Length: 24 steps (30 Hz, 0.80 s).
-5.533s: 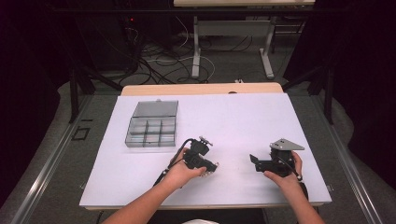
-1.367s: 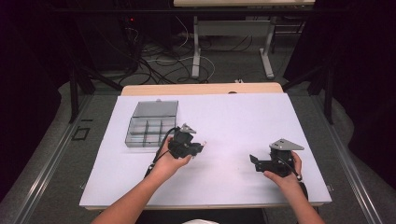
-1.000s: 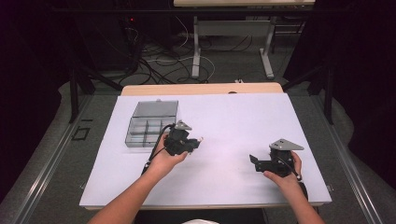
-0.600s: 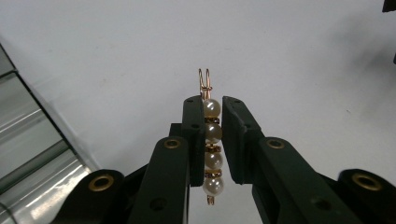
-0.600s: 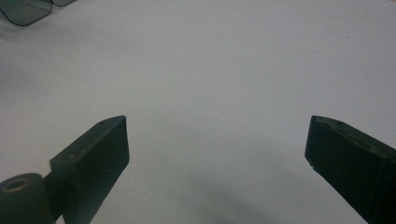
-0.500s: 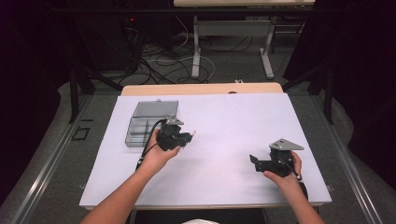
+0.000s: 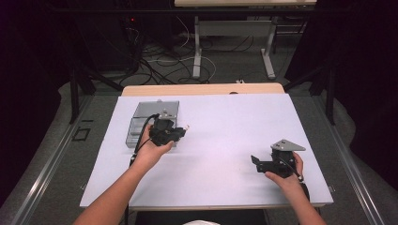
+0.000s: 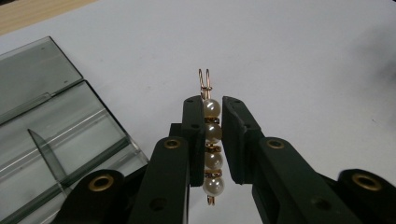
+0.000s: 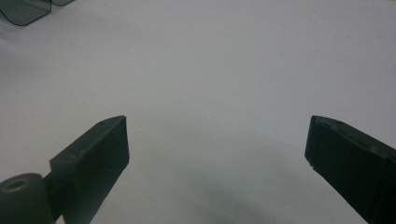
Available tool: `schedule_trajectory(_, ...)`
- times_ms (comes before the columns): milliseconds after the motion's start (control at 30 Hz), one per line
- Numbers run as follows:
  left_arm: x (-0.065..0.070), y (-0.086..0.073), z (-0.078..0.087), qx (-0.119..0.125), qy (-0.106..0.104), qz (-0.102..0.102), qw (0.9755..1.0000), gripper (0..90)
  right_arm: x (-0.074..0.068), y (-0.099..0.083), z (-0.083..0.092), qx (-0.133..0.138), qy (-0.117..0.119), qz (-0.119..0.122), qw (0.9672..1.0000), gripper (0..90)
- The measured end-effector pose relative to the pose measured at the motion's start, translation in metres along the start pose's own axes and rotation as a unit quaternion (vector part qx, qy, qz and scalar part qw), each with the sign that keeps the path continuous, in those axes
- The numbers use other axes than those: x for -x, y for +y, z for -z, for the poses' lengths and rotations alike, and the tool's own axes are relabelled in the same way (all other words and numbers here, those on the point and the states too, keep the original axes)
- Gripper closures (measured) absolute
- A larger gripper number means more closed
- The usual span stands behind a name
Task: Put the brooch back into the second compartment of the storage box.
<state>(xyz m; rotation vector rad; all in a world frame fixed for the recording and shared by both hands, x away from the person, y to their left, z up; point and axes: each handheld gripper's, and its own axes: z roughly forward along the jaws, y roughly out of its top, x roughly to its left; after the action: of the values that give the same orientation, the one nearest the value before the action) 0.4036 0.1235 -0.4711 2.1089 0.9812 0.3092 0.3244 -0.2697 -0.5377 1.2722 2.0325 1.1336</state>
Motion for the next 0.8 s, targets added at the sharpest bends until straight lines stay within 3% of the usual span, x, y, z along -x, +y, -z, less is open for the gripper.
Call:
schedule_trajectory(33, -0.002, 0.001, 0.001, -0.003, 0.004, -0.008, 1.0000, 79.7, 0.000, 0.000, 0.000, -0.001, -0.001, 0.000, 1.0000, 5.9)
schedule_trajectory(100, -0.004, 0.001, 0.003, -0.001, 0.006, -0.001, 1.0000, 79.7, 0.000, 0.000, 0.000, -0.001, -0.002, 0.000, 1.0000, 5.9)
schedule_trajectory(133, -0.007, 0.001, 0.004, -0.002, 0.008, -0.008, 0.9999, 79.7, 0.000, 0.000, 0.000, 0.000, -0.002, 0.001, 1.0000, 5.9)
schedule_trajectory(800, -0.034, 0.006, 0.020, 0.004, 0.040, 0.000, 0.9992, 79.7, 0.000, 0.000, 0.000, 0.000, -0.003, 0.000, 1.0000, 5.9)
